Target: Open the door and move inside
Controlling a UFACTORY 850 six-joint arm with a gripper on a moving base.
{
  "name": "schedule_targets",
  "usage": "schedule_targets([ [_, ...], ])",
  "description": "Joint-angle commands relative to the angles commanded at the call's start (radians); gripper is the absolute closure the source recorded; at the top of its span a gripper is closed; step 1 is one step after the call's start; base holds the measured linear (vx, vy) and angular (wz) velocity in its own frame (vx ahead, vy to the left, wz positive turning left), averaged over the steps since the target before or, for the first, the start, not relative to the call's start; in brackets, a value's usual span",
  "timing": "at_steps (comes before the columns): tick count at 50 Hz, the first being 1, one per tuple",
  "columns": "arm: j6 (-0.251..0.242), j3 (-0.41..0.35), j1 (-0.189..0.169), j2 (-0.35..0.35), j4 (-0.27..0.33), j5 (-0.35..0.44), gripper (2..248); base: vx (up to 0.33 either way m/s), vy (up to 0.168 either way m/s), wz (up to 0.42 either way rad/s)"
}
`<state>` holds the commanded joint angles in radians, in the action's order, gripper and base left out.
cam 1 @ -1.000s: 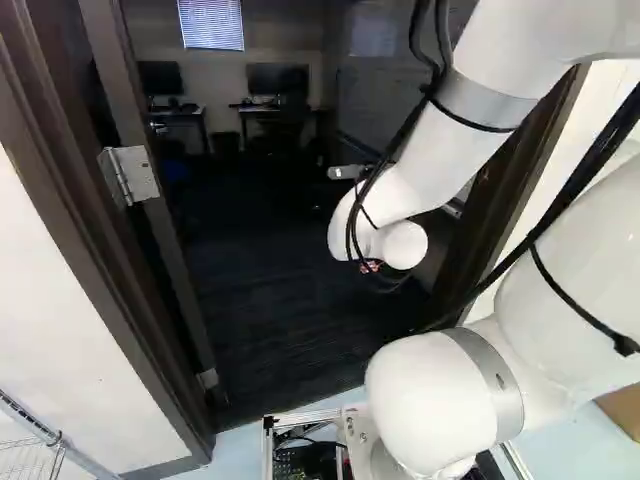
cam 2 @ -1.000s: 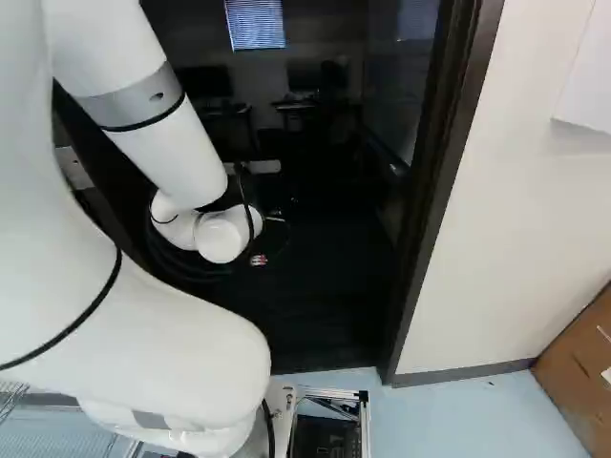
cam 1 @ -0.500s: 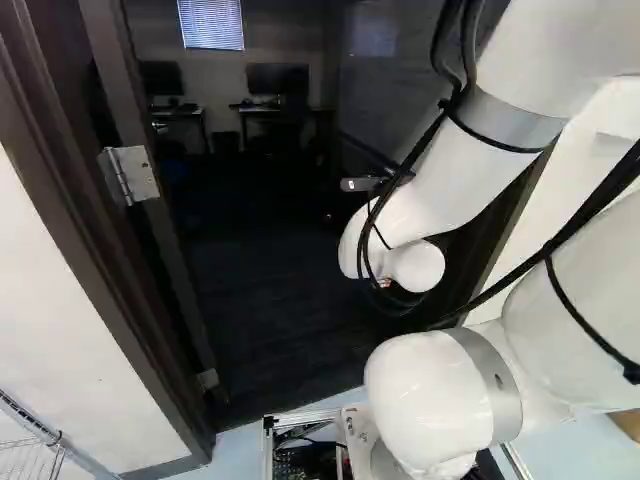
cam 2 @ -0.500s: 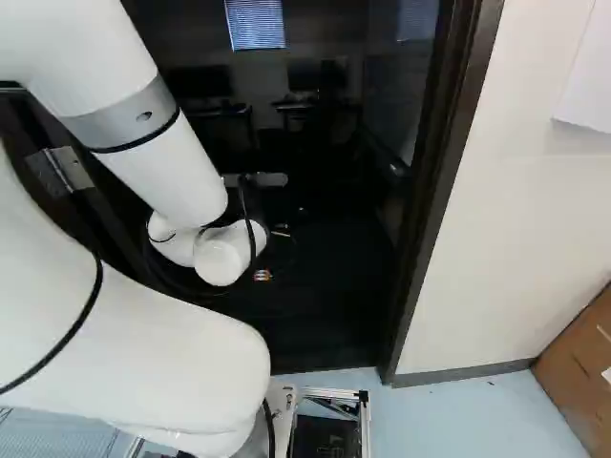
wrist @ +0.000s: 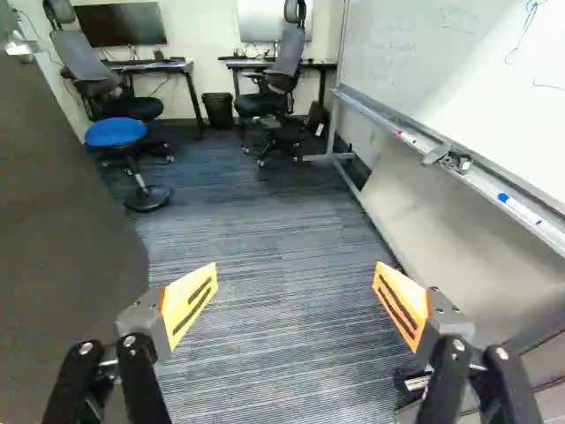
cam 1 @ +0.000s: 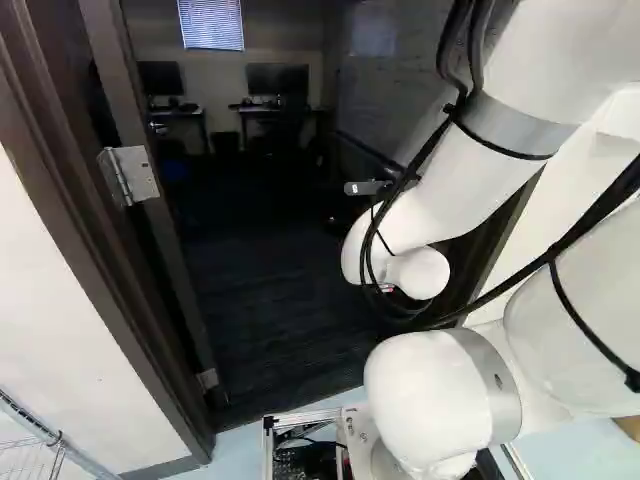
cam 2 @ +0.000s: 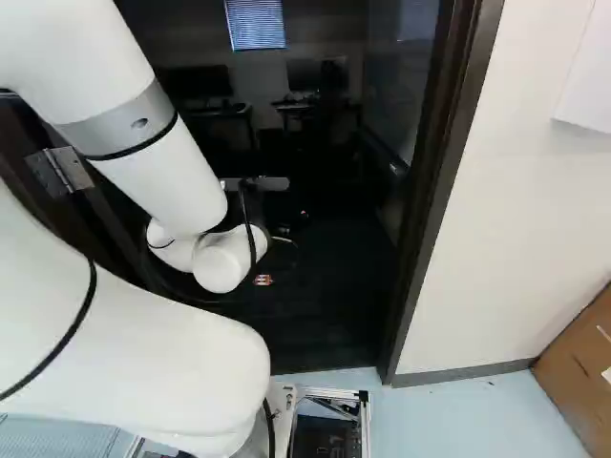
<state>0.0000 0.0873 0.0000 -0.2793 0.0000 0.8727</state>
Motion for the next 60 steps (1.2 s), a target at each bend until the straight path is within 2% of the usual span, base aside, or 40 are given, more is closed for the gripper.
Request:
schedule_targets([
  [28, 0.000, 0.000, 0.000, 0.000, 0.000, 0.000, 3, 0.002, 0.001, 0.003],
  [60, 0.000, 0.000, 0.000, 0.000, 0.000, 0.000, 3, 0.073, 0.006, 0.001],
])
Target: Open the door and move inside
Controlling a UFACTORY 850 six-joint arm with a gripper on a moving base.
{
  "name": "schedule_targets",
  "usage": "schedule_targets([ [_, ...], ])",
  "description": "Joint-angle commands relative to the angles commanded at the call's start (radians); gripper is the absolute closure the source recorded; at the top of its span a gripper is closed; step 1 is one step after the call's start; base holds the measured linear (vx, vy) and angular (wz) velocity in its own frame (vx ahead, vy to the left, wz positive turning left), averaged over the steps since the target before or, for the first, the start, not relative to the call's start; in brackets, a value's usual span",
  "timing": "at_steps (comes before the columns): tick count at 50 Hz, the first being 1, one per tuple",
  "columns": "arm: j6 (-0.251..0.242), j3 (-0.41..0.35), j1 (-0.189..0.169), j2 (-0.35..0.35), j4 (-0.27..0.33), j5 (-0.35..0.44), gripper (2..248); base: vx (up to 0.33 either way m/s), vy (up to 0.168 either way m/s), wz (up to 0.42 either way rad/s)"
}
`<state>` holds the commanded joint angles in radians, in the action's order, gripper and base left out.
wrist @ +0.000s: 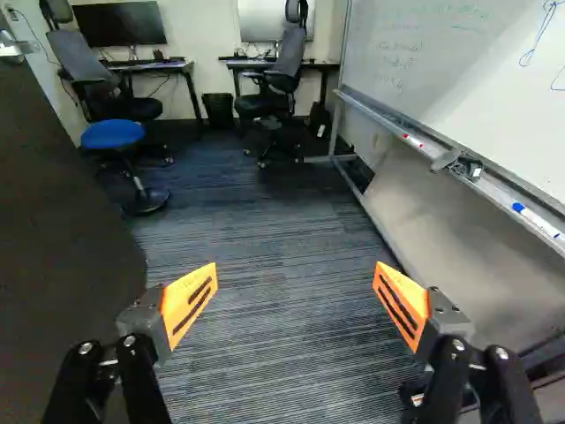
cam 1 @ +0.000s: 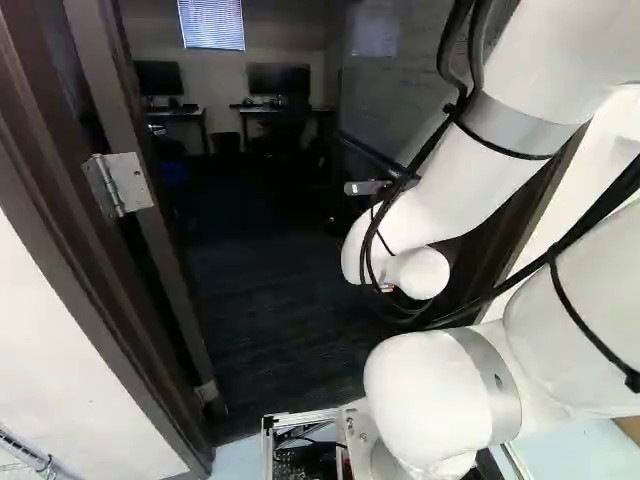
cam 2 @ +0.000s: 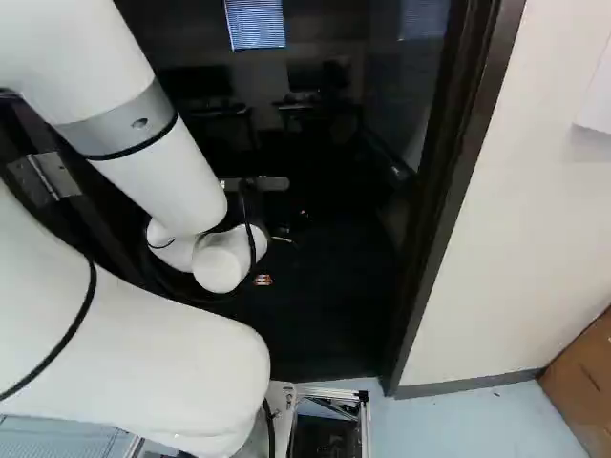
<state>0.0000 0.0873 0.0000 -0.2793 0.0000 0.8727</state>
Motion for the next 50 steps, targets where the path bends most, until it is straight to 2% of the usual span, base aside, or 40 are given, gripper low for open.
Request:
schedule_targets([
  [50, 0.000, 0.000, 0.000, 0.000, 0.000, 0.000, 3, 0.129, 0.003, -0.008],
])
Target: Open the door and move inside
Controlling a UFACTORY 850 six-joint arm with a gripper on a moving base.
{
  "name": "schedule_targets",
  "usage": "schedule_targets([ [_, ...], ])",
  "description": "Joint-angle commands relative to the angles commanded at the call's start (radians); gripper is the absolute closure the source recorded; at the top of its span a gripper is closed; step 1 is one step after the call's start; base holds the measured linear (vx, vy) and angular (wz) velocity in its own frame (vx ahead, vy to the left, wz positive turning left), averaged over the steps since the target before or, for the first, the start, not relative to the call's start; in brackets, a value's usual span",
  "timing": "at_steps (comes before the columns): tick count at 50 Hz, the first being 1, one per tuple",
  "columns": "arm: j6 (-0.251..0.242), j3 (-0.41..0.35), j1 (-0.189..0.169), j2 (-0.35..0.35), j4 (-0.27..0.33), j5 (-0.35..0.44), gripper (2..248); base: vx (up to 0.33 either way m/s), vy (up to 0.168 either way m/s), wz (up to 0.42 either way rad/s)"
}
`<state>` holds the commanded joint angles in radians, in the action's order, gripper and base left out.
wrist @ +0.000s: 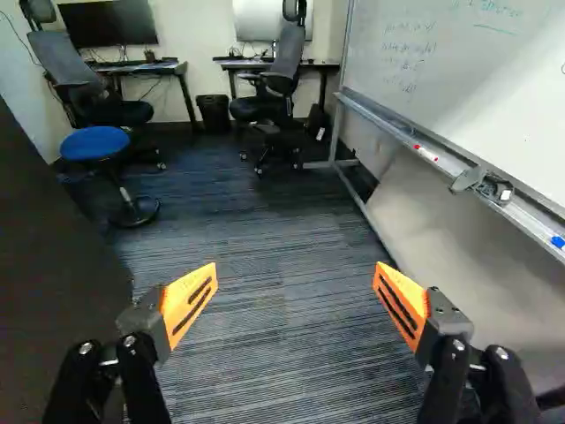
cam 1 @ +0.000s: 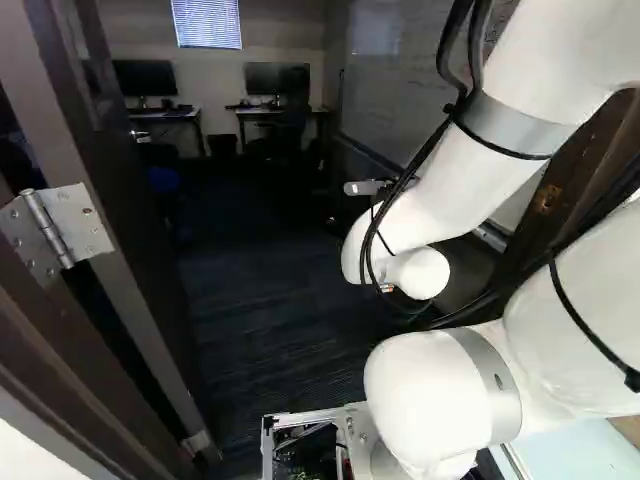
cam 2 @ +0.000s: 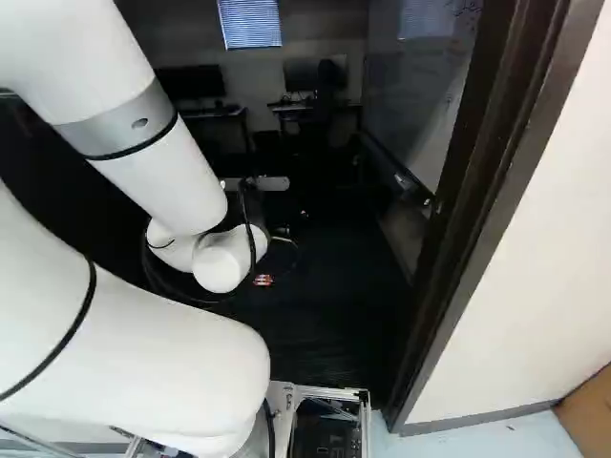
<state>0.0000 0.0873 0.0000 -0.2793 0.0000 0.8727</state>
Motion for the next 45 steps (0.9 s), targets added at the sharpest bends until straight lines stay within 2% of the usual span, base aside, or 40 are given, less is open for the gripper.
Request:
schedule_targets([
  [24, 0.000, 0.000, 0.000, 0.000, 0.000, 0.000, 3, 0.132, 0.002, -0.007],
  [45, 0.000, 0.000, 0.000, 0.000, 0.000, 0.000, 3, 0.128, 0.030, 0.137],
])
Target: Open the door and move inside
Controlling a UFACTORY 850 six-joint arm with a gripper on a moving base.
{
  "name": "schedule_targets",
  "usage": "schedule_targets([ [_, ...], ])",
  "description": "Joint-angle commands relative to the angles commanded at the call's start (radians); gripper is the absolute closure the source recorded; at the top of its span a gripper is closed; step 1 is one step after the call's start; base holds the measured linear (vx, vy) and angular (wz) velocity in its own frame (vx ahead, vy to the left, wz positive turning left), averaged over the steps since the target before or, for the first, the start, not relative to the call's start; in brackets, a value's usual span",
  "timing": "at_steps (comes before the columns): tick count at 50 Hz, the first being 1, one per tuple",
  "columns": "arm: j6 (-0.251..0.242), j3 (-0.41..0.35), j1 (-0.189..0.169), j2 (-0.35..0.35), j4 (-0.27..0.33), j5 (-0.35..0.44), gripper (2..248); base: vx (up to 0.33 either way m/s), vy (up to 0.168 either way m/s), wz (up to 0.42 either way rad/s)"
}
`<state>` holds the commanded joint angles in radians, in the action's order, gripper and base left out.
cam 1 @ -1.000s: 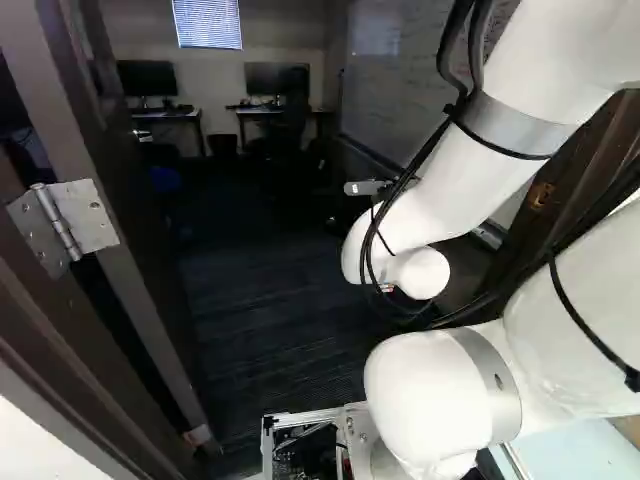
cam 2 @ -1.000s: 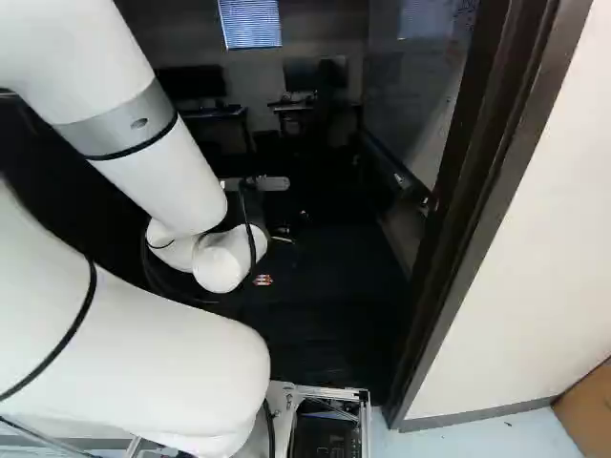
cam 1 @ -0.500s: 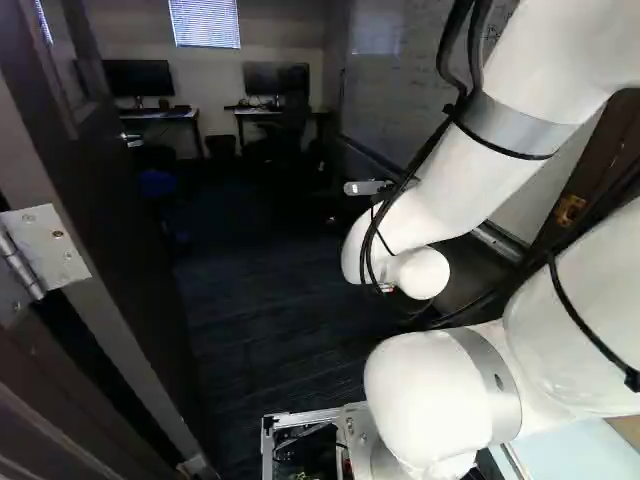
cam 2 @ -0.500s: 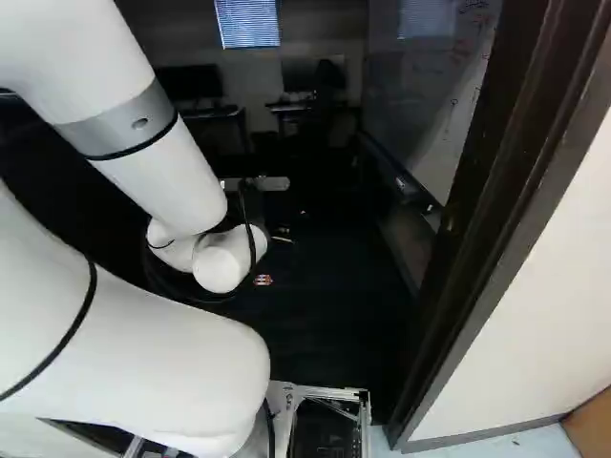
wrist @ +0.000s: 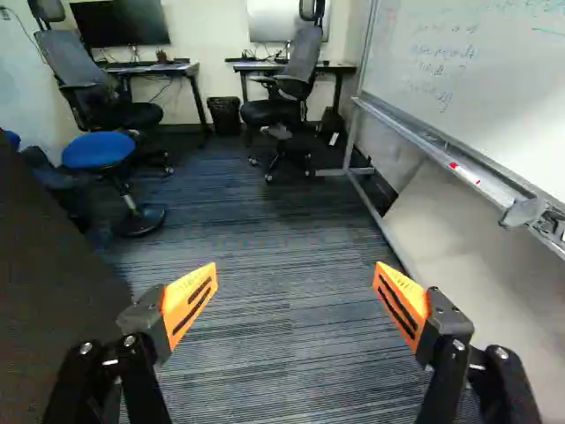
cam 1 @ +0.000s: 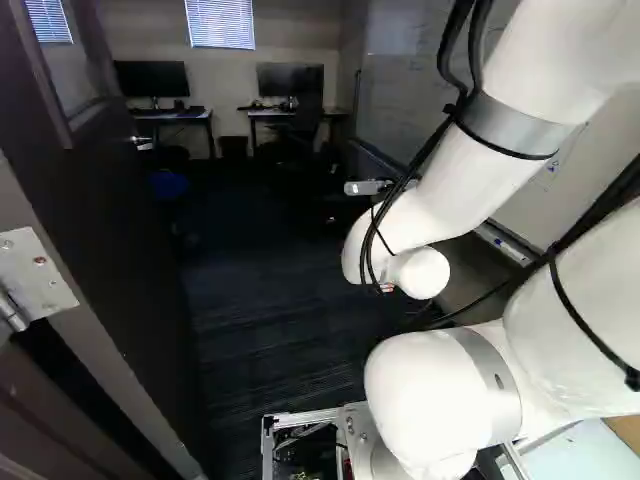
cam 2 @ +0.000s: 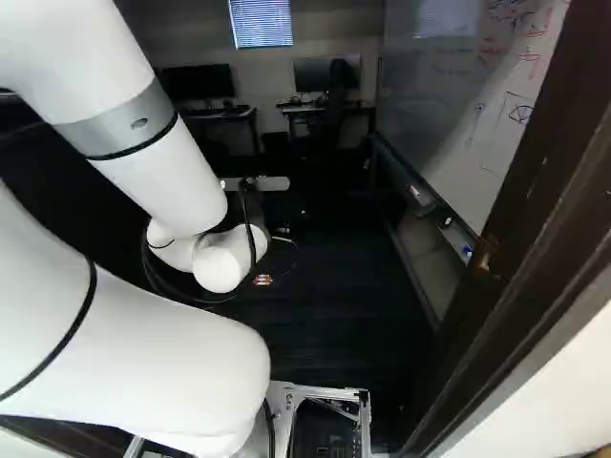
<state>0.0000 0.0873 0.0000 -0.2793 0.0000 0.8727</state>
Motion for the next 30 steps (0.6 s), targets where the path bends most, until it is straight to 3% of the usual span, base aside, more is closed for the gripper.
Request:
schedule_targets([
  [30, 0.000, 0.000, 0.000, 0.000, 0.000, 0.000, 3, 0.079, 0.004, -0.001],
])
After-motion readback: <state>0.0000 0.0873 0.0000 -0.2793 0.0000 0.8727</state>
